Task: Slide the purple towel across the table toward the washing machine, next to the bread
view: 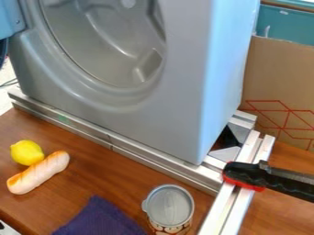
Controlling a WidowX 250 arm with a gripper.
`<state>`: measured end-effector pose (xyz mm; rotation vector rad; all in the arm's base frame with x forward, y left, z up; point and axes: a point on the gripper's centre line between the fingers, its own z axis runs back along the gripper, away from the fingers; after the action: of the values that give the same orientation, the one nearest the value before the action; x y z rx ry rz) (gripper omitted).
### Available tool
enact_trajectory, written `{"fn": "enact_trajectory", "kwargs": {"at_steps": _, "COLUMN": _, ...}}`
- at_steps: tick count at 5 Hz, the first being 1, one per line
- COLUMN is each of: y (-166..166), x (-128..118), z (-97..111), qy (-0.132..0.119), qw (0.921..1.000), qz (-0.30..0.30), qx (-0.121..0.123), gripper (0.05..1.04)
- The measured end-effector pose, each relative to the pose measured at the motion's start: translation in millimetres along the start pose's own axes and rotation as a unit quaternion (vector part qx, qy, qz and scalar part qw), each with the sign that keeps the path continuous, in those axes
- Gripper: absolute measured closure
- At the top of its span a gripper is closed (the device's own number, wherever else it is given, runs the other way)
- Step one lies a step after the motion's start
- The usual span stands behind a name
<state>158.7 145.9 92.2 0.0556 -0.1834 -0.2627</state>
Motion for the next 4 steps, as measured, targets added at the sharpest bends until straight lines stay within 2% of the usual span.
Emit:
{"fn": "enact_trajectory", "kwargs": {"at_steps": 1, "y": -3.9, "x": -0.7, "z": -3.6, "qy": 0.004, "qw": 1.0000, "qz": 0.003, "qx": -0.008, "gripper": 0.085}}
{"fn": "enact_trajectory", "kwargs": {"at_steps": 2, "y": -45.3, "x": 27.9, "z": -7.9, "qy": 0.008, "qw": 0.9984, "qz": -0.051, "qx": -0.022, "gripper": 0.085}}
{"fn": "enact_trajectory", "kwargs": {"at_steps": 4, "y": -133.0, "x": 45.4, "z": -20.5, "qy": 0.024, "qw": 0.9908, "qz": -0.117, "qx": -0.063, "gripper": 0.085}}
